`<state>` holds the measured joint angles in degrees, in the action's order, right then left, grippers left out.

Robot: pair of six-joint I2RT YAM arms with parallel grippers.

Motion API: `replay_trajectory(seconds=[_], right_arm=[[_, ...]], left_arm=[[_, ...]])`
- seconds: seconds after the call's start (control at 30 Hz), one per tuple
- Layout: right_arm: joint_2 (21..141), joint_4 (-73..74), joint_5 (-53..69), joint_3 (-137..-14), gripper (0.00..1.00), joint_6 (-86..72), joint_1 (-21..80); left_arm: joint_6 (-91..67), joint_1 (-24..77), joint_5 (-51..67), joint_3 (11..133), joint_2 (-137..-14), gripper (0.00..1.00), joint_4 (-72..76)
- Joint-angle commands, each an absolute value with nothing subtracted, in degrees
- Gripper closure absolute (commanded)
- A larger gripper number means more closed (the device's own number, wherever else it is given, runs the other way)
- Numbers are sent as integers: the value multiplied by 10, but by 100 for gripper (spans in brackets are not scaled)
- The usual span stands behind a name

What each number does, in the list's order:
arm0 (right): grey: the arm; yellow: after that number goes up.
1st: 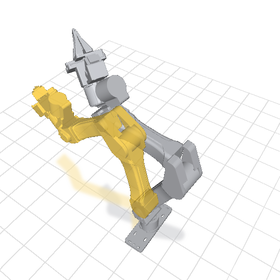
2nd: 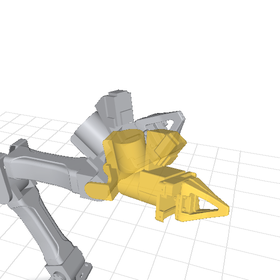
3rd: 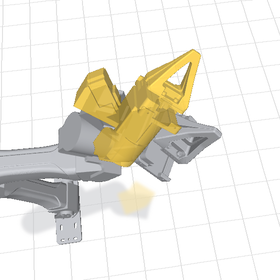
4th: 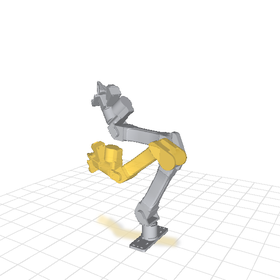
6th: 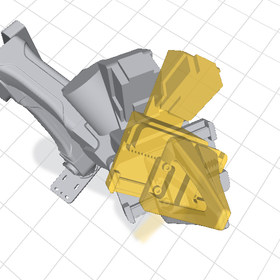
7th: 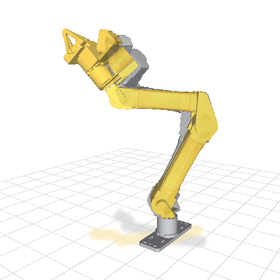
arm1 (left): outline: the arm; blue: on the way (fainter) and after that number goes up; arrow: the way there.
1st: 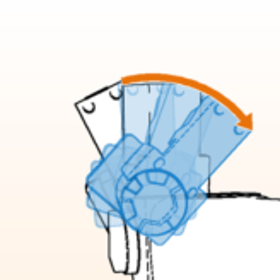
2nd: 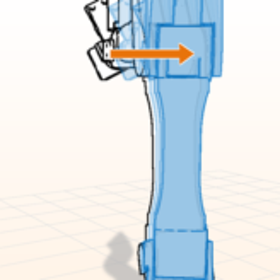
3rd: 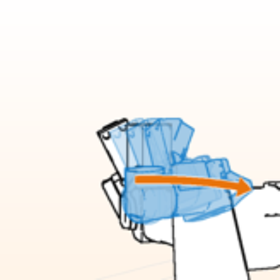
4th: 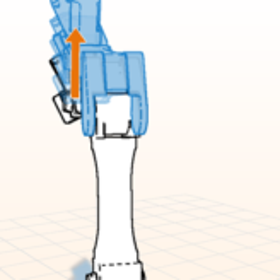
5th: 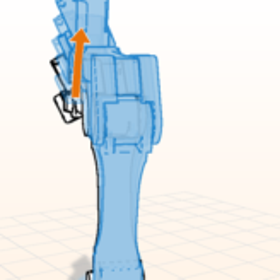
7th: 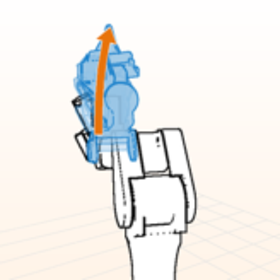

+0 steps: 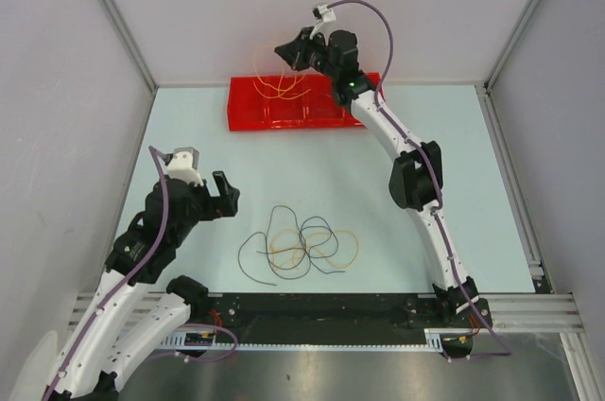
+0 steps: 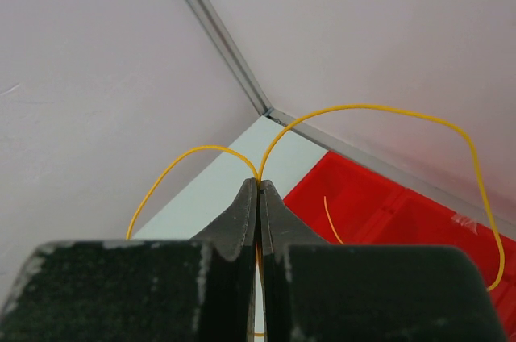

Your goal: Untangle the cables

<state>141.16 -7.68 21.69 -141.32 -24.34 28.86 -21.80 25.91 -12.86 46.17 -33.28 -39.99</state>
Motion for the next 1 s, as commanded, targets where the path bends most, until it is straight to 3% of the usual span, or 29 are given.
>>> replay_trajectory(seconds=[0.0,0.97], right_arm=[[1439,-115,199,-1448,100,-235,286],[1551,-198,163,-1455,100,-255,284]], left_arm=[[-209,253,-129,460,-337,0,-387],[-211,253,-131,461,-352,0,-386]])
